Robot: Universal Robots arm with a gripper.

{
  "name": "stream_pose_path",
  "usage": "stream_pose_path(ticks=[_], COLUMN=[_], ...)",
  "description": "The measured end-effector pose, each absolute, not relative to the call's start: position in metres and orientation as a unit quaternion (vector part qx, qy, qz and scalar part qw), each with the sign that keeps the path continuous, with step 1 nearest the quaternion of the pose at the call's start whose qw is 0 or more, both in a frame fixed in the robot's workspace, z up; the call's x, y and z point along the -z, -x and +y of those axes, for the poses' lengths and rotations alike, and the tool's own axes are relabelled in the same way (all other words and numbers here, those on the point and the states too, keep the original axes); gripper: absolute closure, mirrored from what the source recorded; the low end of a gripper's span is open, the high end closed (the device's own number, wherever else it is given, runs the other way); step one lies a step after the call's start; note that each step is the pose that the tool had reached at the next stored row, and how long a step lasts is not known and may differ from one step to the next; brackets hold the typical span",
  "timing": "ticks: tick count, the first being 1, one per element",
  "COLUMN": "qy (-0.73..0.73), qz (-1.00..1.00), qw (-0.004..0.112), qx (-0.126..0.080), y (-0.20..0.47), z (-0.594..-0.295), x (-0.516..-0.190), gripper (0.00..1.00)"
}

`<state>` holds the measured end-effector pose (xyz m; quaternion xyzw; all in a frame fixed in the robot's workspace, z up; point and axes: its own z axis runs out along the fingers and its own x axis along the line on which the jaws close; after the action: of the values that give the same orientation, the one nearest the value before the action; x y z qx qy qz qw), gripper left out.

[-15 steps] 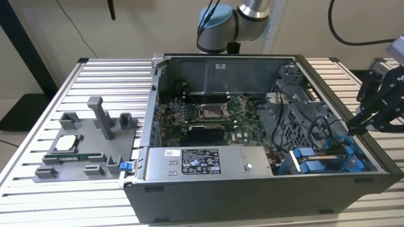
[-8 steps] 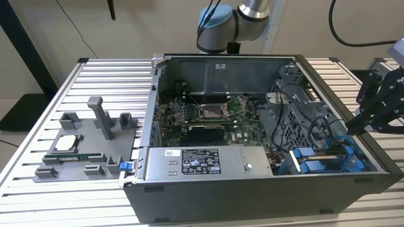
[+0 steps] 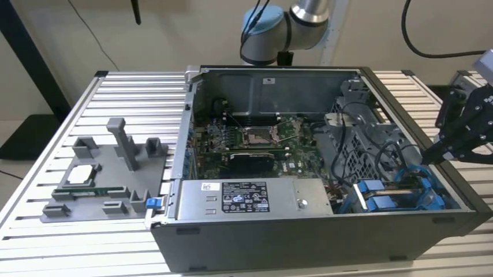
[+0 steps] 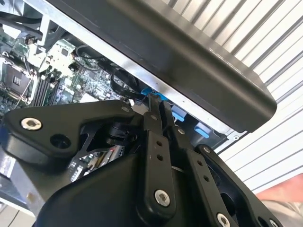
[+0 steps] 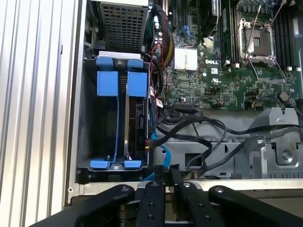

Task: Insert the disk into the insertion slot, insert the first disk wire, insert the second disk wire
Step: 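Insert the second disk wire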

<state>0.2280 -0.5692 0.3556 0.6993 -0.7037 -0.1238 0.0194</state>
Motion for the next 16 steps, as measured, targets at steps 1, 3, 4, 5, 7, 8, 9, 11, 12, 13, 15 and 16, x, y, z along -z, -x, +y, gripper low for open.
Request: stream_pose_path(ticks=[1,3,4,5,7,8,9,11,12,13,15,16], qy=[-0.699,-0.699,-0.699,-0.699,-0.699,-0.699,-0.699,-0.699,-0.699,-0.699,-0.699,-0.699], qz=[-0.704,-0.704,-0.703,-0.703,-0.703,-0.703,-0.703,-0.703,-0.703,-0.703,-0.703,-0.703], qw=[0.019,0.018,0.018,0.018,0.017,0.016,0.016,0.015,0.015,0.015,0.015,0.015], qx=[0.124,0.125,0.125,0.126,0.127,0.127,0.127,0.128,0.128,0.128,0.129,0.129], y=[-0.228,-0.228,-0.228,-0.228,-0.228,-0.2279,-0.2271,-0.2248,-0.2234,-0.222,-0.2196,-0.2182], z=[-0.5696,-0.5704,-0.5708,-0.5712,-0.572,-0.5723,-0.5724,-0.5725,-0.5727,-0.5728,-0.5728,-0.5727], x=[-0.3555,-0.3553,-0.3554,-0.3554,-0.3554,-0.3556,-0.3558,-0.3566,-0.3577,-0.3589,-0.3608,-0.3615], gripper=[1.0,1.0,1.0,1.0,1.0,1.0,1.0,1.0,1.0,1.0,1.0,1.0])
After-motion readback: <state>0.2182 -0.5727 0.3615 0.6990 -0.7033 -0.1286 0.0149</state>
